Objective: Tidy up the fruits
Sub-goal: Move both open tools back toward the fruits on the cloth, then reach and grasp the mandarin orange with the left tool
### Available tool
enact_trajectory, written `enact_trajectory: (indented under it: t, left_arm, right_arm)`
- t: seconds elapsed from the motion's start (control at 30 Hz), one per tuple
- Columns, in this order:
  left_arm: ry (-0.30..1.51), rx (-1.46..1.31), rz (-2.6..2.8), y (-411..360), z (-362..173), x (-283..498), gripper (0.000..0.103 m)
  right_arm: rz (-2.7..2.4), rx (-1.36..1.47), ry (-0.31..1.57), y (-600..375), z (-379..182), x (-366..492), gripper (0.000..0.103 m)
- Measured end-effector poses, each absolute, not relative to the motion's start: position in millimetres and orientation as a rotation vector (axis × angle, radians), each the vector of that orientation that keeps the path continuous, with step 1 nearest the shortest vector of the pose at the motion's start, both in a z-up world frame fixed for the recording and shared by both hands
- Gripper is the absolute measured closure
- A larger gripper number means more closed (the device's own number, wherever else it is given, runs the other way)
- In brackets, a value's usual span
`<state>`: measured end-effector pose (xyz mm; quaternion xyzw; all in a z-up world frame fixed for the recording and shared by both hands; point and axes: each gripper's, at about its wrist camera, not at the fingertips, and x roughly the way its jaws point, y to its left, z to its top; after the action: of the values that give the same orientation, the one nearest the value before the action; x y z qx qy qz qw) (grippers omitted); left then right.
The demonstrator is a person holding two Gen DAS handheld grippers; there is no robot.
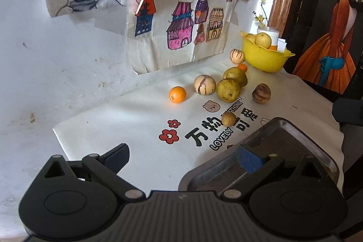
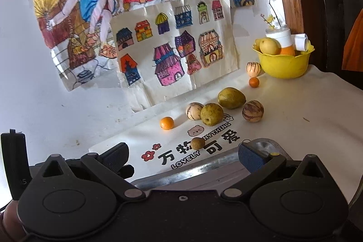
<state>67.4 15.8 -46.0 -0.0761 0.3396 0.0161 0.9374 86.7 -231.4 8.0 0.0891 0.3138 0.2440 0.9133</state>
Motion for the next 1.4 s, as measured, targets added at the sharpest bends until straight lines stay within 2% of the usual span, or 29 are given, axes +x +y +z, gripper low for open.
enact_trajectory:
  t: [0.83, 1.2, 1.4]
  left_arm:
    - [0.699, -0.105, -0.010, 21.3, -74.8, 198.5, 0.001]
    - [0.707, -0.089, -0.023, 21.5, -90.2, 234.9, 0.006]
    - [0.730, -0.093, -0.012, 21.7, -101.3, 247.2, 0.020]
  right_arm:
    - [0.473, 0.216, 0.725, -232.3, -31.8, 184.3, 0.000]
    - [0.497, 0.217, 0.770, -220.8, -54.1, 213.6, 0.000]
    - [0.498, 0.219, 0.776, -220.8, -58.5, 220.2, 0.000]
